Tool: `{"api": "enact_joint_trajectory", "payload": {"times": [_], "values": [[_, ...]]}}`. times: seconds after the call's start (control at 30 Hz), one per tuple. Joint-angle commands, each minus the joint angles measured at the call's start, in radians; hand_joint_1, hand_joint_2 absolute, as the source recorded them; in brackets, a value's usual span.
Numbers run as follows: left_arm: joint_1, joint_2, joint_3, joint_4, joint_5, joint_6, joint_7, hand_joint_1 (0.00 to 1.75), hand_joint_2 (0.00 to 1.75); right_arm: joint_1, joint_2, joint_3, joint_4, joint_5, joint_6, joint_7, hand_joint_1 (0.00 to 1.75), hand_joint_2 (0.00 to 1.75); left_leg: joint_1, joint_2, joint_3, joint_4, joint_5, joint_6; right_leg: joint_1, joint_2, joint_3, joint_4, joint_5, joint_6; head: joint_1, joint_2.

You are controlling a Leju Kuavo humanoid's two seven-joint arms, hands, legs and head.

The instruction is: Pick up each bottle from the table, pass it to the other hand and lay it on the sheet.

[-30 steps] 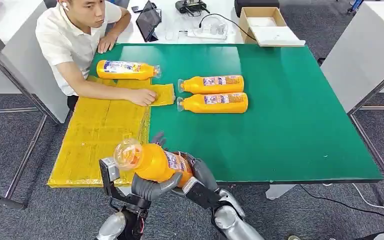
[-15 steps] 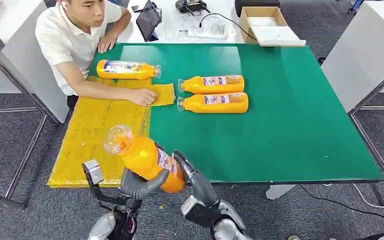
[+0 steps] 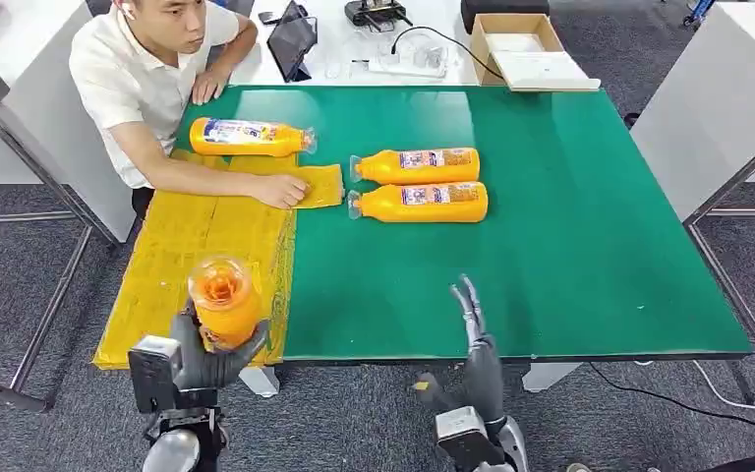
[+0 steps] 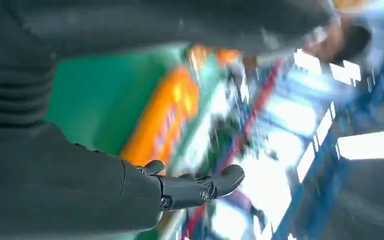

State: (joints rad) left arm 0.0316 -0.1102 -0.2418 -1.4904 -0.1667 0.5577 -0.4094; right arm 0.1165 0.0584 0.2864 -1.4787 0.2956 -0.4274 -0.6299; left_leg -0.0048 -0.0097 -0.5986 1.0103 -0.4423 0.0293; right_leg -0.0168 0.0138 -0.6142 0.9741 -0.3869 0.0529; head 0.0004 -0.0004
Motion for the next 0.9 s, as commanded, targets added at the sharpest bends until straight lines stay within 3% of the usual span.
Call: {"api": "enact_joint_trajectory", "payload": {"times": [0.03, 0.1, 0.13, 0.23, 0.4, 0.6, 0.77, 0.9], "values": [[-0.218, -0.063, 0.235, 0.289, -0.661, 0.140, 0.047, 1.75, 1.75, -0.038, 0.056, -0.127, -0.002, 0.020, -0.029, 0.004, 0.00, 0.00, 0.001, -0.002, 0.003, -0.001, 0.000, -0.002, 0.001, -0.004, 0.004, -0.001, -0.001, -0.002, 0.000, 0.000], [-0.319, -0.056, 0.225, 0.421, -0.716, 0.140, 0.039, 1.75, 1.75, -0.076, 0.052, -0.091, 0.064, 0.035, 0.003, 0.000, 0.00, 0.00, 0.001, -0.003, 0.004, -0.001, 0.000, -0.002, 0.001, -0.004, 0.005, -0.001, -0.001, -0.002, 0.000, 0.000], [-0.402, -0.017, 0.152, 0.578, -0.765, 0.135, 0.079, 1.75, 1.75, -0.106, 0.047, -0.068, 0.109, 0.036, 0.019, -0.006, 0.00, 0.00, 0.001, -0.004, 0.004, -0.002, 0.002, -0.002, 0.001, -0.005, 0.005, -0.002, 0.000, -0.002, 0.000, 0.000], [-0.537, 0.010, 0.086, 0.797, -0.813, 0.102, 0.168, 1.75, 1.75, -0.154, 0.047, -0.042, 0.176, 0.040, 0.029, -0.013, 0.00, 0.00, 0.001, -0.003, 0.005, -0.003, 0.003, -0.002, 0.001, -0.005, 0.006, -0.002, 0.001, -0.003, 0.000, 0.000], [-0.545, 0.010, 0.085, 0.807, -0.811, 0.104, 0.168, 1.75, 1.75, -0.157, 0.049, -0.041, 0.180, 0.041, 0.028, -0.013, 0.00, 0.00, 0.001, -0.001, 0.004, -0.002, 0.004, -0.001, 0.001, -0.003, 0.005, -0.001, 0.002, -0.001, 0.000, 0.000], [-0.640, 0.008, 0.034, 1.008, -0.856, -0.009, 0.276, 1.75, 1.75, -0.175, 0.055, -0.024, 0.217, 0.040, 0.059, 0.004, 0.00, 0.00, 0.002, -0.001, 0.006, -0.001, 0.003, -0.002, 0.002, -0.004, 0.007, -0.001, 0.002, -0.004, 0.000, 0.000], [-0.694, 0.012, 0.122, 1.119, -0.685, -0.212, 0.229, 1.75, 1.75, -0.186, 0.065, -0.018, 0.286, 0.023, 0.082, 0.003, 0.00, 0.00, 0.001, 0.000, 0.002, -0.001, 0.004, -0.001, 0.002, -0.002, 0.003, 0.000, 0.003, -0.003, 0.000, 0.000], [-0.693, 0.013, 0.135, 1.121, -0.663, -0.228, 0.229, 1.75, 1.75, -0.187, 0.066, -0.018, 0.291, 0.020, 0.083, 0.000, 0.00, 0.00, 0.001, 0.002, 0.005, -0.002, 0.003, -0.002, 0.002, -0.001, 0.006, -0.001, 0.003, -0.004, 0.000, 0.000]]}}
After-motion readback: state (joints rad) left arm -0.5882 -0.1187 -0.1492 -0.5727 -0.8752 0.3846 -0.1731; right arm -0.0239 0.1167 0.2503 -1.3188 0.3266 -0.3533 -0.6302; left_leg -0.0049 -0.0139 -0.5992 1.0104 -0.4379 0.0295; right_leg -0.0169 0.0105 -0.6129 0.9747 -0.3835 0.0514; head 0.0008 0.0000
